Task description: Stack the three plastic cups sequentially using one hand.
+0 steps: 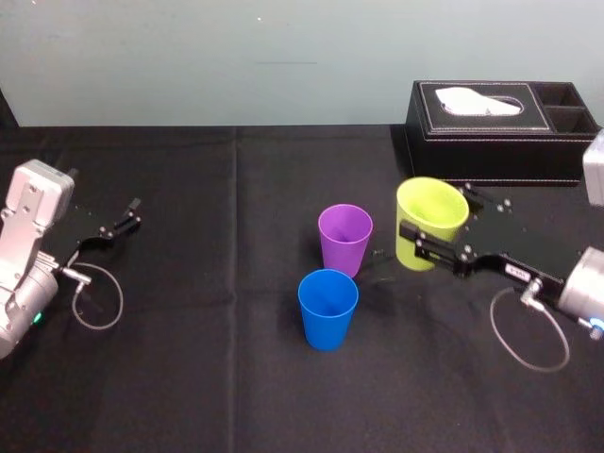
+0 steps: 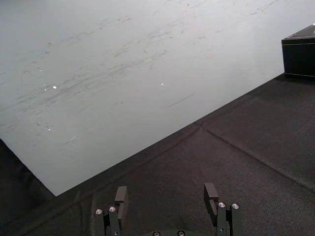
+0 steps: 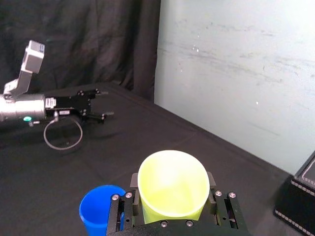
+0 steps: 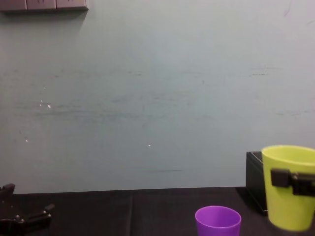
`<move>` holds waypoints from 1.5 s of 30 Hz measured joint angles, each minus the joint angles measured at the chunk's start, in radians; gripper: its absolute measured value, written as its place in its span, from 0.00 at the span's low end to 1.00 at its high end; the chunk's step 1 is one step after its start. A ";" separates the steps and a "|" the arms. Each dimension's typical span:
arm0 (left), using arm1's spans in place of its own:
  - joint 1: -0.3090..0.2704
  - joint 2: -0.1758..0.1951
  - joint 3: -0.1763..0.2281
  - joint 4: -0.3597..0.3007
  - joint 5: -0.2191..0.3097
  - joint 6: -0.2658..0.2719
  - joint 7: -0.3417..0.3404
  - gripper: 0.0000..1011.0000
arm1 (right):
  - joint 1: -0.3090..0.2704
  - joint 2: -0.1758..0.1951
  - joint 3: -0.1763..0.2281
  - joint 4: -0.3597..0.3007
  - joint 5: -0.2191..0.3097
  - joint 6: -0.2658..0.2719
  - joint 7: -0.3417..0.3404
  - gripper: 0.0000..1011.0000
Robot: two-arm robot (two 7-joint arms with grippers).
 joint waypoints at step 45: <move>0.000 0.000 0.000 0.000 0.000 0.000 0.000 1.00 | 0.349 -0.196 -0.232 0.342 -0.121 -0.036 0.044 0.73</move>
